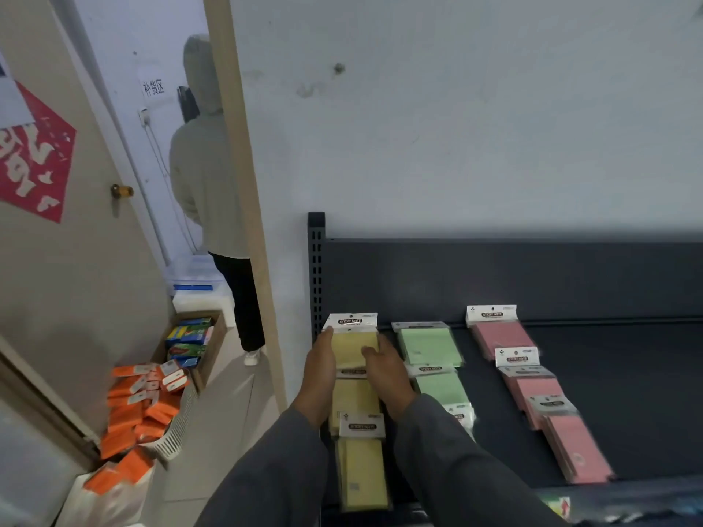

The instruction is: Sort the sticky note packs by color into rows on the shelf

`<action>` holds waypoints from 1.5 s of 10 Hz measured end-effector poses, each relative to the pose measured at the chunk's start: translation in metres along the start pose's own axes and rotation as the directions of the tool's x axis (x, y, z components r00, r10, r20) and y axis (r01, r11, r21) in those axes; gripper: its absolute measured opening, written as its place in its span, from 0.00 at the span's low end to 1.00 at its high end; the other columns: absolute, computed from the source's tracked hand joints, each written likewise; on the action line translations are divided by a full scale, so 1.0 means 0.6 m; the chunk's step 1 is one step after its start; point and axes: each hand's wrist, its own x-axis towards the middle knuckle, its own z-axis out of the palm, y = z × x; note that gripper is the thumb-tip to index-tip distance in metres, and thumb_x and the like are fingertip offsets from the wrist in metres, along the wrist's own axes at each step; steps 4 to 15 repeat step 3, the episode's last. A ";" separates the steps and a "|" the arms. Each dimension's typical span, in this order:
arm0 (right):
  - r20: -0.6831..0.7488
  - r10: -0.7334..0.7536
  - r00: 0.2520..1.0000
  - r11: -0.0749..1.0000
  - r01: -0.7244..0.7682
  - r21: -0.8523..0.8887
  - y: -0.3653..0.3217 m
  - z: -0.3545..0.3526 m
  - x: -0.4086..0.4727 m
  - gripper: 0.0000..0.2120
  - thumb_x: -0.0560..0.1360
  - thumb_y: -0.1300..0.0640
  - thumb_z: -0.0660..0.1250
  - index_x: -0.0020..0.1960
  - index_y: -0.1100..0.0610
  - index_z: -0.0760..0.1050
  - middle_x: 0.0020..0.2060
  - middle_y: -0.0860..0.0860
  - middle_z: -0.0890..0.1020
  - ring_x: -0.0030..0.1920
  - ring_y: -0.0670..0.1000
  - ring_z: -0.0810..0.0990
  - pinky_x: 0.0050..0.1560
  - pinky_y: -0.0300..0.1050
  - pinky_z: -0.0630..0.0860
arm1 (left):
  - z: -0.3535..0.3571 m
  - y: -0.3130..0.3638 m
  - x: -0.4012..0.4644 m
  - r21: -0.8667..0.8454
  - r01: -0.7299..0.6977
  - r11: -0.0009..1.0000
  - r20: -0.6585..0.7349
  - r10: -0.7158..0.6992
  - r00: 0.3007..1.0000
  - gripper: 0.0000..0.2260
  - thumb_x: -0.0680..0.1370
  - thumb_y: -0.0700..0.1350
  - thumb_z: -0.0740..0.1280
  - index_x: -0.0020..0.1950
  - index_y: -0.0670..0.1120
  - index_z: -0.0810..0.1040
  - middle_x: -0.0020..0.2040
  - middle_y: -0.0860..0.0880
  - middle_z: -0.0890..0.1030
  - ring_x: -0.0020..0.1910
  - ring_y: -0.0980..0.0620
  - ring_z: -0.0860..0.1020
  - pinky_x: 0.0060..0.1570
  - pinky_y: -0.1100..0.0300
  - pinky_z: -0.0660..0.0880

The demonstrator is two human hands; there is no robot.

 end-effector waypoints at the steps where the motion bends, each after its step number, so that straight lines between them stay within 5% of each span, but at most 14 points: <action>1: -0.024 0.034 0.999 0.999 -0.035 -0.012 -0.009 -0.002 0.013 0.16 0.80 0.58 0.56 0.66 0.54 0.72 0.55 0.53 0.80 0.52 0.52 0.79 0.58 0.52 0.77 | -0.002 -0.002 0.006 -0.036 0.017 0.999 0.003 -0.017 1.000 0.18 0.83 0.58 0.58 0.58 0.48 0.82 0.52 0.41 0.86 0.52 0.40 0.84 0.59 0.44 0.80; 3: -0.012 -0.015 1.000 0.998 0.014 -0.062 -0.014 -0.008 0.019 0.16 0.81 0.59 0.56 0.68 0.55 0.70 0.59 0.54 0.79 0.53 0.51 0.77 0.52 0.44 0.71 | 0.008 0.000 0.006 -0.036 -0.030 0.999 -0.022 0.029 0.999 0.18 0.84 0.55 0.57 0.57 0.45 0.81 0.52 0.38 0.85 0.49 0.41 0.84 0.53 0.50 0.80; 15: -0.012 -0.015 1.000 0.998 0.014 -0.062 -0.014 -0.008 0.019 0.16 0.81 0.59 0.56 0.68 0.55 0.70 0.59 0.54 0.79 0.53 0.51 0.77 0.52 0.44 0.71 | 0.008 0.000 0.006 -0.036 -0.030 0.999 -0.022 0.029 0.999 0.18 0.84 0.55 0.57 0.57 0.45 0.81 0.52 0.38 0.85 0.49 0.41 0.84 0.53 0.50 0.80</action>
